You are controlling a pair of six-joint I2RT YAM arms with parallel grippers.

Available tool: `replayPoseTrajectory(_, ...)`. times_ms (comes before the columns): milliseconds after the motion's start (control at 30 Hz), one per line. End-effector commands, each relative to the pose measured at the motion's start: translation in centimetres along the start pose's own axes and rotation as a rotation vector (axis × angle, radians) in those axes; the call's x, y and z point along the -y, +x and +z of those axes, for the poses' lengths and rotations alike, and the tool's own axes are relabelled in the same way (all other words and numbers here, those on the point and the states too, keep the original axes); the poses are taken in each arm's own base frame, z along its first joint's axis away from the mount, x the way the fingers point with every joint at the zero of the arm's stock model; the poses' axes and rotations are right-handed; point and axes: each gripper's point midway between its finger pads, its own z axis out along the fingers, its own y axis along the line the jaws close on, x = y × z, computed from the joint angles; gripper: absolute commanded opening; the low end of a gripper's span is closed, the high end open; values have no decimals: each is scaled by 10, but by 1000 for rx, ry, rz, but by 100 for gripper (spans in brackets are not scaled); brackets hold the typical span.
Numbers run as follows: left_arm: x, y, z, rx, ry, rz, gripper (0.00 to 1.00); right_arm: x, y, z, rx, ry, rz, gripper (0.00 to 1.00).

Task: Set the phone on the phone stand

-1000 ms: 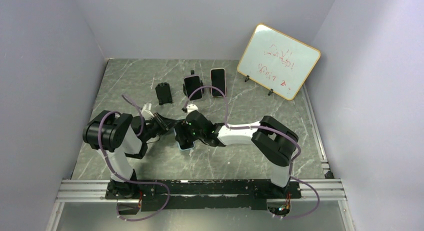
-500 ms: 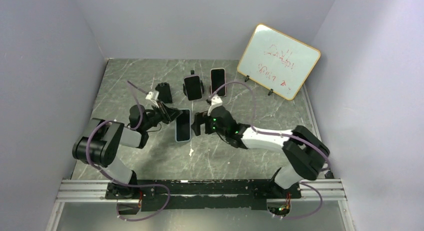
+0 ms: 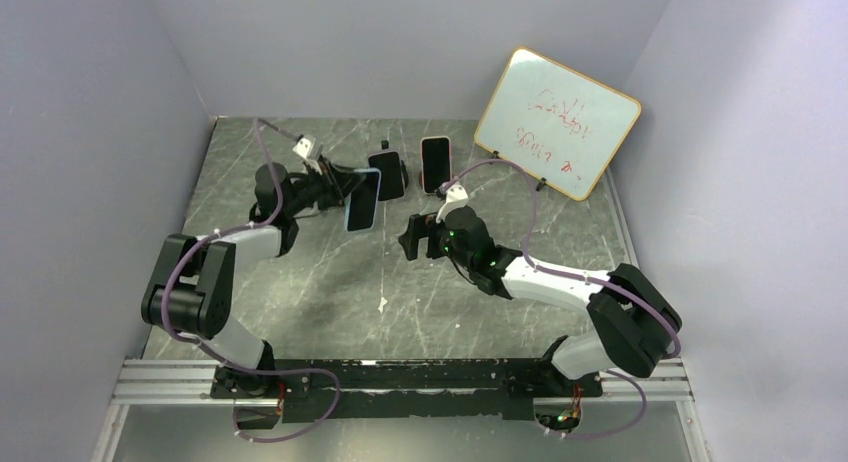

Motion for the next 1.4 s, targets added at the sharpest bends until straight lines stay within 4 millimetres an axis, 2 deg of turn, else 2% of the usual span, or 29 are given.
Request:
replayPoseTrajectory(0, 11, -62, 20, 77, 109, 167, 5, 0, -6, 0, 19, -11, 1, 100)
replayPoseTrajectory(100, 9, -82, 24, 73, 134, 231, 5, -1, -6, -1, 16, -21, -3, 100)
replayPoseTrajectory(200, -3, -103, 17, 113, 123, 258, 5, -3, -7, -2, 18, -31, -6, 100)
replayPoseTrajectory(267, -14, -119, 2, 170, 111, 250, 5, -3, -7, -2, 16, -35, -7, 100)
replayPoseTrajectory(400, -31, -136, -25, 271, 96, 230, 5, -4, -6, -1, 11, -41, -9, 100)
replayPoseTrajectory(533, -22, -150, -51, 443, 179, 270, 5, -5, -5, 1, 7, -47, -8, 100)
replayPoseTrajectory(567, -22, -147, -55, 474, 202, 271, 5, -6, -5, 2, 7, -47, -9, 100)
replayPoseTrajectory(600, -28, -141, -53, 466, 205, 239, 5, -5, -5, 3, 7, -44, -11, 100)
replayPoseTrajectory(733, -33, -135, -44, 458, 210, 265, 5, -4, -9, 7, 12, -34, -15, 100)
replayPoseTrajectory(967, -43, -134, -29, 424, 261, 330, 5, -12, 2, 16, -30, -76, -1, 100)
replayPoseTrajectory(1233, -71, -112, -9, 361, 298, 319, 5, -12, 8, 24, -58, -77, -17, 100)
replayPoseTrajectory(1367, -77, -107, -6, 353, 298, 336, 5, -12, 12, 27, -74, -76, -22, 100)
